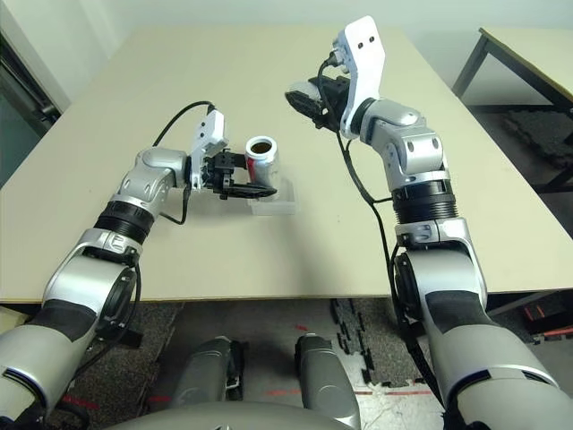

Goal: Pour the medicine from the bottle into the box.

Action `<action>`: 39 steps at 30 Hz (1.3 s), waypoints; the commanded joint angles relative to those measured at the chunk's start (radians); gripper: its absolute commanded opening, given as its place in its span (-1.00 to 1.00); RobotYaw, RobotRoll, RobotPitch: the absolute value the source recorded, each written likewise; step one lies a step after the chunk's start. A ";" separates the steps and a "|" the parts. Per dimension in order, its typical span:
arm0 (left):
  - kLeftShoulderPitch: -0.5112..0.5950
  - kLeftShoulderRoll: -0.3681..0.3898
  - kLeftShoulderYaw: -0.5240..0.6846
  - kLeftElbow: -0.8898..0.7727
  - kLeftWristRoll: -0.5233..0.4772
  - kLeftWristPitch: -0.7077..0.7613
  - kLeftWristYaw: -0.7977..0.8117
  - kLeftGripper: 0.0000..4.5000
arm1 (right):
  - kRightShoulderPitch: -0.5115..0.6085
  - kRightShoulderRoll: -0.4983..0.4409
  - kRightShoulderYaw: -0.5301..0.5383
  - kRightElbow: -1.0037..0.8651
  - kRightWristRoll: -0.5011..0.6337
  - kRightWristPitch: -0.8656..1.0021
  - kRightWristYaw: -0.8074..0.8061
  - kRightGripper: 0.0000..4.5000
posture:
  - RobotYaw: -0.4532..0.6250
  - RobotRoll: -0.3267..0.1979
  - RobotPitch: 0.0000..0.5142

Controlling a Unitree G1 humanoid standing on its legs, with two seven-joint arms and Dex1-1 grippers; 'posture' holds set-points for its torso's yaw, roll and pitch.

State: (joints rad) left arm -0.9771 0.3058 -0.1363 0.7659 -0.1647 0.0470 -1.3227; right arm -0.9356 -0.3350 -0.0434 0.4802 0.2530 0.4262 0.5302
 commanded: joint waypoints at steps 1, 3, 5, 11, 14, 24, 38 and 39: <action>-0.011 0.011 0.012 0.004 -0.003 0.004 0.005 0.23 | 0.037 0.016 -0.036 0.036 -0.014 -0.030 -0.065 0.15 | -0.22 0.25 -0.71; -0.013 0.016 0.019 0.006 -0.003 0.003 0.011 0.23 | 0.077 0.030 -0.044 0.053 -0.022 -0.053 -0.097 0.15 | -0.21 0.25 -0.71; -0.016 0.019 0.025 0.010 -0.002 0.001 0.017 0.23 | 0.103 0.042 -0.055 0.073 -0.031 -0.078 -0.131 0.15 | -0.20 0.25 -0.72; -0.022 0.020 0.034 0.014 -0.003 0.000 0.031 0.23 | 0.125 0.066 -0.079 0.154 -0.053 -0.159 -0.207 0.15 | -0.19 0.25 -0.73; -0.023 0.020 0.037 0.015 -0.002 0.000 0.034 0.23 | 0.129 0.064 -0.085 0.216 -0.065 -0.215 -0.223 0.15 | -0.19 0.25 -0.73; -0.026 0.016 0.050 0.018 -0.002 0.001 0.052 0.23 | 0.141 0.072 -0.108 0.431 -0.090 -0.391 -0.250 0.15 | -0.17 0.25 -0.73; -0.023 0.018 0.057 0.012 -0.004 0.005 0.058 0.23 | 0.099 0.103 -0.112 0.623 -0.109 -0.529 -0.299 0.15 | -0.14 0.25 -0.73; -0.023 0.018 0.058 0.011 -0.004 0.005 0.059 0.23 | 0.097 0.105 -0.112 0.632 -0.112 -0.532 -0.304 0.15 | -0.13 0.25 -0.74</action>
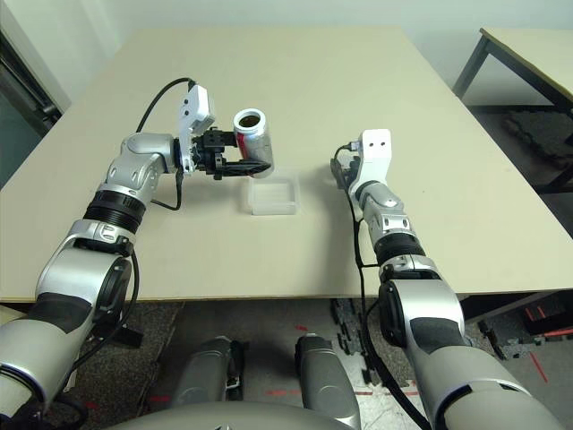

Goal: Pour the medicine from the bottle into the box.

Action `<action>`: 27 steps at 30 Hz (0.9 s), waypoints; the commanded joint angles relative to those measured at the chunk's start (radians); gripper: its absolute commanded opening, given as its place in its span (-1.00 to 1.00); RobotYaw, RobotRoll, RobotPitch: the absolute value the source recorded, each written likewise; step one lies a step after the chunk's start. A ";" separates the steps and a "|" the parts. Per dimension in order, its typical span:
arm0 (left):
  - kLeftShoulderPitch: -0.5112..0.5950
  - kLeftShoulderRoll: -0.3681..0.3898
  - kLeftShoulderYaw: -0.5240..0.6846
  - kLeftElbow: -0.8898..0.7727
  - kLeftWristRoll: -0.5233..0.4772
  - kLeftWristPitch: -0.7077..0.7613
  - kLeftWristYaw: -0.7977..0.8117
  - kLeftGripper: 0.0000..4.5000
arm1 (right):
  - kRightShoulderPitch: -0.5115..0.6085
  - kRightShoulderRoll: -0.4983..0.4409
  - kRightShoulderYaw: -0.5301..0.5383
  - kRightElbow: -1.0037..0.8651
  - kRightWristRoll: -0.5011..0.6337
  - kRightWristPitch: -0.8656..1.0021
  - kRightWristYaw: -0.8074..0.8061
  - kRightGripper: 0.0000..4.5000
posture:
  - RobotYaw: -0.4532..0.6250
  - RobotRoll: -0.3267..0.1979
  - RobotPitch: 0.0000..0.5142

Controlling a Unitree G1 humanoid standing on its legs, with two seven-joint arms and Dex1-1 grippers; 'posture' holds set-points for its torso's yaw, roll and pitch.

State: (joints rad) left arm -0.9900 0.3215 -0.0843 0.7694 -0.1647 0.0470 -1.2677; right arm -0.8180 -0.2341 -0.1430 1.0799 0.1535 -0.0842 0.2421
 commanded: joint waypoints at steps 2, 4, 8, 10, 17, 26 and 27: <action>-0.008 0.003 0.006 0.006 -0.005 0.006 0.004 0.23 | -0.024 0.005 -0.011 0.047 -0.015 -0.026 -0.025 0.15 | -0.13 0.25 -0.74; -0.008 0.003 0.007 0.006 -0.004 0.005 0.005 0.23 | -0.028 0.006 -0.010 0.059 -0.017 -0.025 -0.030 0.15 | -0.13 0.25 -0.74; -0.006 0.001 0.008 0.005 -0.005 0.005 0.006 0.23 | -0.033 0.005 -0.007 0.075 -0.021 -0.024 -0.033 0.15 | -0.13 0.25 -0.76; -0.004 0.000 0.008 0.005 -0.005 0.006 0.008 0.23 | -0.036 0.005 -0.008 0.080 -0.023 -0.018 -0.032 0.15 | -0.13 0.25 -0.76; 0.011 -0.009 0.010 -0.003 -0.008 0.012 0.022 0.23 | -0.039 0.006 -0.007 0.085 -0.031 -0.011 -0.028 0.74 | -0.13 0.25 -0.78; 0.023 -0.008 0.017 -0.017 -0.015 0.022 0.044 0.23 | -0.038 0.008 -0.002 0.072 -0.029 -0.004 -0.002 1.00 | -0.12 0.25 -0.78; 0.023 -0.006 0.020 -0.017 -0.016 0.022 0.050 0.23 | -0.038 0.005 0.000 0.061 -0.027 0.001 0.016 1.00 | -0.12 0.25 -0.77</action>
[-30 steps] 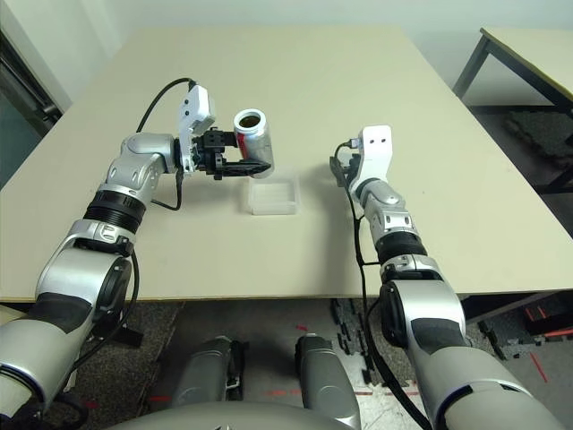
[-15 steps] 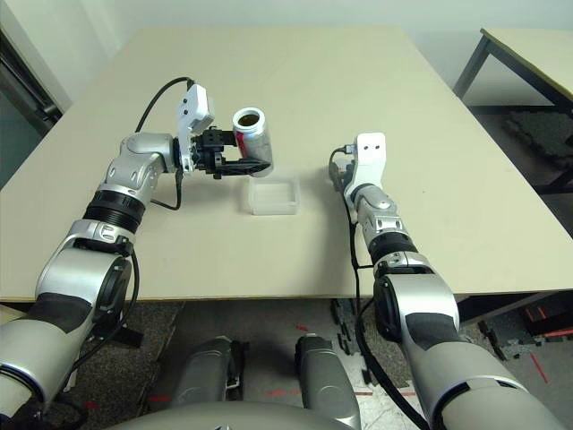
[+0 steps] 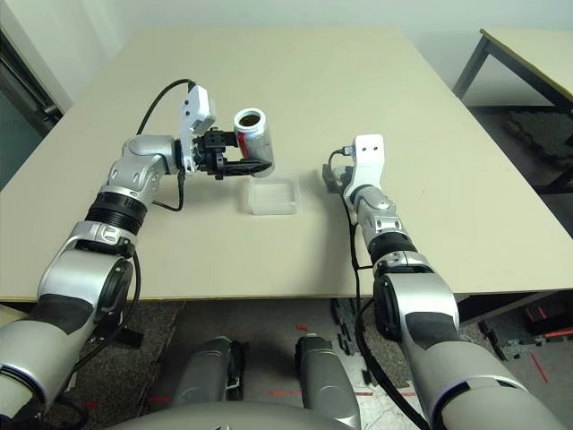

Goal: Pour the medicine from the bottle into the box.

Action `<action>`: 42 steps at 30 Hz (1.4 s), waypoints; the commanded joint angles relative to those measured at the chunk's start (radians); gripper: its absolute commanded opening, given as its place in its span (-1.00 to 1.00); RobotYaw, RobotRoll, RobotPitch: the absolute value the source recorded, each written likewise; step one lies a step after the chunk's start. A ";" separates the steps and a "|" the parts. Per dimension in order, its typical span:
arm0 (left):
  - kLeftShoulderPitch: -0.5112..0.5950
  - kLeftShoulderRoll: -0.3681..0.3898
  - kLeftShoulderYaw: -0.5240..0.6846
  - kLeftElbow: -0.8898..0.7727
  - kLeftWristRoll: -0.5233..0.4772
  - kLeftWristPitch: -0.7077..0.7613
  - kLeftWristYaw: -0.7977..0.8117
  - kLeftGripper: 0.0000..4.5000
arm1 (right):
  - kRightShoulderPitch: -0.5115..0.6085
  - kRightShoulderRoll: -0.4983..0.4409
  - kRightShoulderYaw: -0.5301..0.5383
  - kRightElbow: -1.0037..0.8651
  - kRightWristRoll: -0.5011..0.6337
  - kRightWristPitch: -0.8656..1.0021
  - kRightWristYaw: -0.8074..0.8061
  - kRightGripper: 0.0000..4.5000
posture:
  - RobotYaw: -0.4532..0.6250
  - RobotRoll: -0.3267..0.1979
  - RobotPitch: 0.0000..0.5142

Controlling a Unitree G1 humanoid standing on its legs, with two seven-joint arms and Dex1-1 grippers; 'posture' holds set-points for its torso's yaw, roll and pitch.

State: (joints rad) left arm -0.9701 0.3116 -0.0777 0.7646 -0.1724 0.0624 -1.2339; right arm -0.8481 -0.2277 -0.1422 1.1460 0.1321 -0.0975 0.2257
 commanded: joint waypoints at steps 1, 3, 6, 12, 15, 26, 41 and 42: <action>0.001 0.007 0.017 -0.010 -0.008 0.006 0.026 0.23 | -0.009 -0.006 -0.002 -0.023 -0.001 0.020 0.050 1.00 | -0.12 0.25 -0.77; -0.009 0.016 0.028 0.007 -0.003 -0.002 0.057 0.23 | -0.012 -0.025 -0.006 -0.093 0.021 0.056 0.112 1.00 | -0.12 0.25 -0.76; -0.024 0.029 0.045 0.031 0.003 -0.011 0.094 0.23 | 0.006 -0.064 -0.004 -0.239 0.053 0.147 0.218 1.00 | -0.12 0.25 -0.75; -0.064 0.044 0.093 0.093 0.003 -0.036 0.194 0.23 | 0.124 -0.240 0.065 -0.690 0.149 0.427 0.548 1.00 | -0.14 0.25 -0.73; -0.075 0.044 0.103 0.133 0.015 -0.063 0.241 0.23 | 0.184 -0.328 0.092 -0.826 0.189 0.511 0.681 1.00 | -0.16 0.25 -0.73; -0.099 0.044 0.116 0.260 0.051 -0.142 0.384 0.23 | 0.230 -0.393 0.100 -0.939 0.243 0.582 0.811 1.00 | -0.19 0.25 -0.74; -0.097 0.079 0.148 0.520 0.134 -0.169 0.750 0.23 | 0.227 -0.399 0.138 -1.036 0.257 0.639 0.853 1.00 | -0.20 0.25 -0.74; -0.093 0.078 0.150 0.527 0.138 -0.161 0.767 0.23 | 0.228 -0.401 0.139 -1.042 0.259 0.645 0.854 1.00 | -0.20 0.25 -0.74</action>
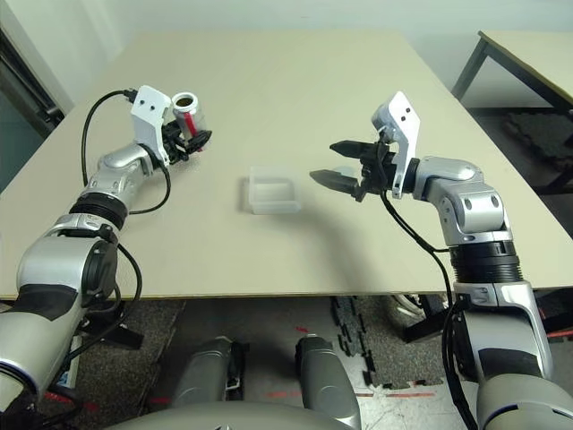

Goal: Pour the medicine from the bottle into the box.

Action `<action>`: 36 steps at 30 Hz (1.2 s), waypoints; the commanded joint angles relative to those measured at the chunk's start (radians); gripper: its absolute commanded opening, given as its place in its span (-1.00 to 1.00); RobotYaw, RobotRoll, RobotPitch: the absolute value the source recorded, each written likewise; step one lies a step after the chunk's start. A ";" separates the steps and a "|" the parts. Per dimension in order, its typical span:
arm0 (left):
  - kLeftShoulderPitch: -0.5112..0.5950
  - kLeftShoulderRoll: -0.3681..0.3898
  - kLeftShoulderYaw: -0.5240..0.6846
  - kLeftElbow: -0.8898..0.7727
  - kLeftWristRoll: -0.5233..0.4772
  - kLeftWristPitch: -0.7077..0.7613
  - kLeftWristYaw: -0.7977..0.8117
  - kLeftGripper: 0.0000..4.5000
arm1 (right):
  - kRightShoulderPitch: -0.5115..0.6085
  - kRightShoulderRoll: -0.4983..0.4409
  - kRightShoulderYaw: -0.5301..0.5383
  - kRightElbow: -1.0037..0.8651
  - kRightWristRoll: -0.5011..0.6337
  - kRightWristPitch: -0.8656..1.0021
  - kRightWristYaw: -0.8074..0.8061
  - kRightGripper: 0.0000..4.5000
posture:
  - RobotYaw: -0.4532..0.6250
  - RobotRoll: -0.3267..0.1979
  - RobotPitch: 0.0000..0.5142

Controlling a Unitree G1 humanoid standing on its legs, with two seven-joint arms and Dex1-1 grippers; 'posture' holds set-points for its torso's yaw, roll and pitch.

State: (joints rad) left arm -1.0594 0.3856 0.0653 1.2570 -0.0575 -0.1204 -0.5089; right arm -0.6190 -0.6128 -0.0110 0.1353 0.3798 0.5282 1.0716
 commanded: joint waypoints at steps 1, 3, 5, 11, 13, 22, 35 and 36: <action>-0.002 0.003 0.010 0.039 0.024 0.026 0.053 0.23 | 0.000 -0.017 0.008 -0.036 0.012 0.024 0.009 1.00 | -0.20 0.25 -0.74; 0.005 0.002 0.000 0.050 0.046 0.036 0.088 0.23 | 0.004 -0.021 0.008 -0.042 0.011 0.029 0.009 1.00 | -0.22 0.25 -0.74; 0.009 -0.001 0.003 0.058 0.053 0.051 0.111 0.23 | 0.008 -0.023 0.008 -0.045 0.010 0.031 0.009 1.00 | -0.22 0.25 -0.73; -0.003 -0.014 -0.005 0.075 0.085 0.077 0.146 0.23 | 0.013 -0.017 0.006 -0.055 0.010 0.036 -0.001 1.00 | -0.25 0.25 -0.74; -0.006 -0.018 -0.014 0.078 0.105 0.082 0.150 0.23 | 0.014 -0.015 0.006 -0.055 0.009 0.035 -0.005 1.00 | -0.26 0.25 -0.74; -0.121 -0.038 -0.266 0.076 0.385 -0.056 0.122 0.23 | 0.023 -0.008 0.006 -0.051 0.003 0.027 -0.026 1.00 | -0.29 0.25 -0.75; -0.350 -0.093 -0.817 0.106 0.945 -0.344 0.293 0.23 | -0.002 0.029 0.001 -0.026 -0.006 -0.004 -0.087 1.00 | -0.41 0.25 -0.82; -0.360 -0.098 -0.869 0.109 0.997 -0.347 0.322 0.23 | -0.005 0.035 0.001 -0.027 -0.005 -0.005 -0.094 1.00 | -0.43 0.25 -0.82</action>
State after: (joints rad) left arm -1.4018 0.2941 -0.7375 1.3532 0.8582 -0.4414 -0.2264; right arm -0.6126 -0.5813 -0.0110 0.1047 0.3784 0.5322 0.9887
